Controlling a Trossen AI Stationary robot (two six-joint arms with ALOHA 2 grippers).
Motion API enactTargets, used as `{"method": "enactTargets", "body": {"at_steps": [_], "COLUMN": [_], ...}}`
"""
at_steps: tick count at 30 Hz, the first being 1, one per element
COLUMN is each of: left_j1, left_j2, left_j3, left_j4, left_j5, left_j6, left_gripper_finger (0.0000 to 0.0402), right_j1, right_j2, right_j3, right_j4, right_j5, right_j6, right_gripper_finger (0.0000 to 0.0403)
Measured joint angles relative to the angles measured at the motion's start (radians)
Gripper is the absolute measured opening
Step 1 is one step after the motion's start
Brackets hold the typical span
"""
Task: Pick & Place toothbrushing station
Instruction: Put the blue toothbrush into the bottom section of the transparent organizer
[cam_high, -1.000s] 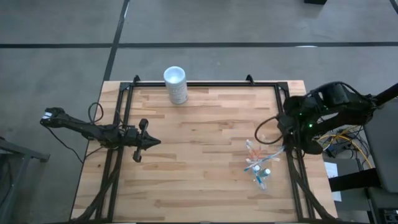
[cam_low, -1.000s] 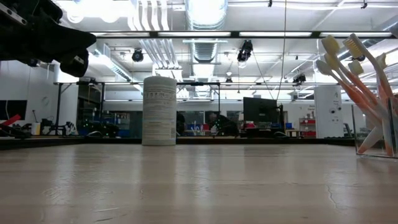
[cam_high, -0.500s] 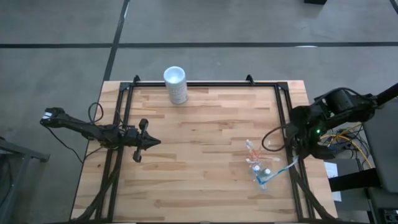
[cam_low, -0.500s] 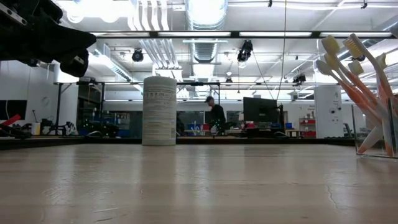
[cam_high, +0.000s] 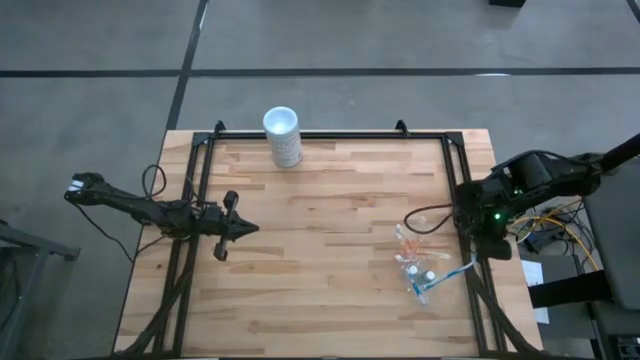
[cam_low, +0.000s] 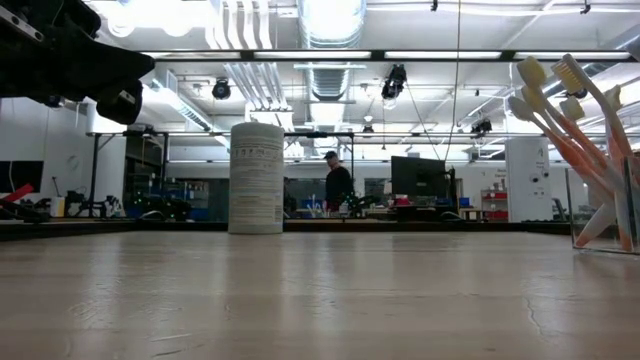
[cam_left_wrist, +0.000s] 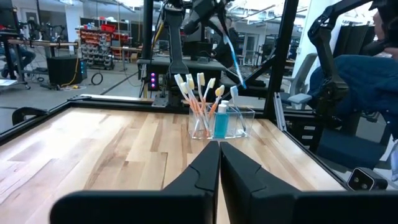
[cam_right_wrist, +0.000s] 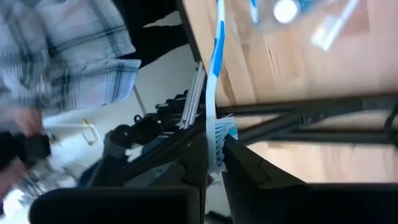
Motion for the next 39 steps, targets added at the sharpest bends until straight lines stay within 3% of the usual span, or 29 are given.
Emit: {"method": "enactTargets", "body": {"at_steps": [6, 15, 26, 39], "left_j1": [0.000, 0.000, 0.000, 0.000], "left_j2": [0.000, 0.000, 0.000, 0.000], "left_j3": [0.000, 0.000, 0.000, 0.000], "left_j4": [0.000, 0.000, 0.000, 0.000], "left_j5": [0.000, 0.000, 0.000, 0.000], "left_j6": [0.000, 0.000, 0.000, 0.000], "left_gripper_finger": [0.0018, 0.0017, 0.0017, 0.0018], "right_j1": [0.000, 0.000, 0.000, 0.000], "right_j2": [0.000, 0.024, 0.073, 0.152], "right_j3": [-0.065, -0.120, -0.111, -0.227], "right_j4": [0.000, 0.009, 0.062, 0.129], "right_j5": [-0.003, -0.020, -0.047, -0.028], "right_j6": [0.169, 0.298, 0.324, 0.312], "right_gripper_finger": [0.0031, 0.0031, 0.0031, 0.0031]}}
